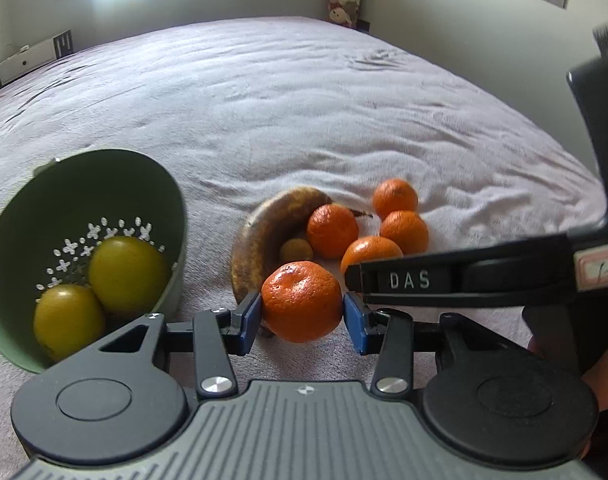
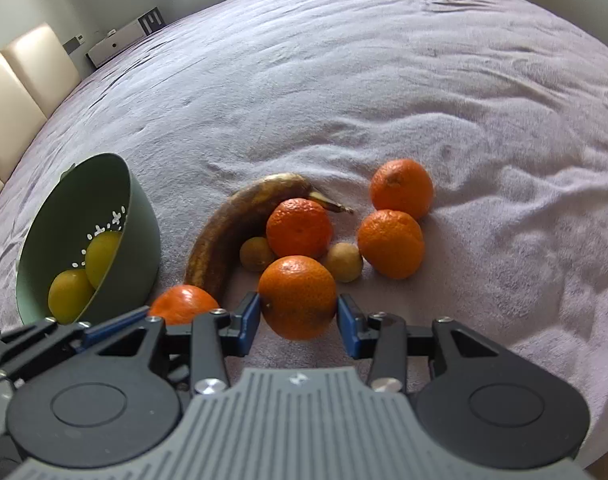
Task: Organize fruits
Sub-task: 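Grasp a mandarin with the left tool while the right tool grasps another mandarin, then carry both mandarins over the green colander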
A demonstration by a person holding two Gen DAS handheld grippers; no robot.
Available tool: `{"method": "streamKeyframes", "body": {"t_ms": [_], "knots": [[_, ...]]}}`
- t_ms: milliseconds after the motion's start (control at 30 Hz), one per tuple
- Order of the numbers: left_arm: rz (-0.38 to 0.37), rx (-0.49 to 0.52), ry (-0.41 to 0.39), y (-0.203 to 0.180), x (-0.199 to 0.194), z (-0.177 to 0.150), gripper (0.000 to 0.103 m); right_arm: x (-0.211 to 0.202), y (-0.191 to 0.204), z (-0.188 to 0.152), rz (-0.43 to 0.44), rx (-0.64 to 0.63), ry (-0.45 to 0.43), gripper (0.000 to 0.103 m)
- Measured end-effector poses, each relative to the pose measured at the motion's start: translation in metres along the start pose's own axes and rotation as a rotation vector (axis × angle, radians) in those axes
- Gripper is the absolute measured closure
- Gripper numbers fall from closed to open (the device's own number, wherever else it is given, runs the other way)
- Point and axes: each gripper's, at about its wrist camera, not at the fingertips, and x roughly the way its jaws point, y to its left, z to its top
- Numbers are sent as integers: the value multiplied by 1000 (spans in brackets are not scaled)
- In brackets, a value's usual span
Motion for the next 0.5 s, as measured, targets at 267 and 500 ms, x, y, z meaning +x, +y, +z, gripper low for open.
{"method": "streamKeyframes", "body": {"t_ms": [267,500], "knots": [[3,-56,-31,14,-23,7,53,-16,13,4,23,-19,-41,64],[38,-79,-70,27,-43,13,53,-34,25,10,41,-34,-89,64]]}}
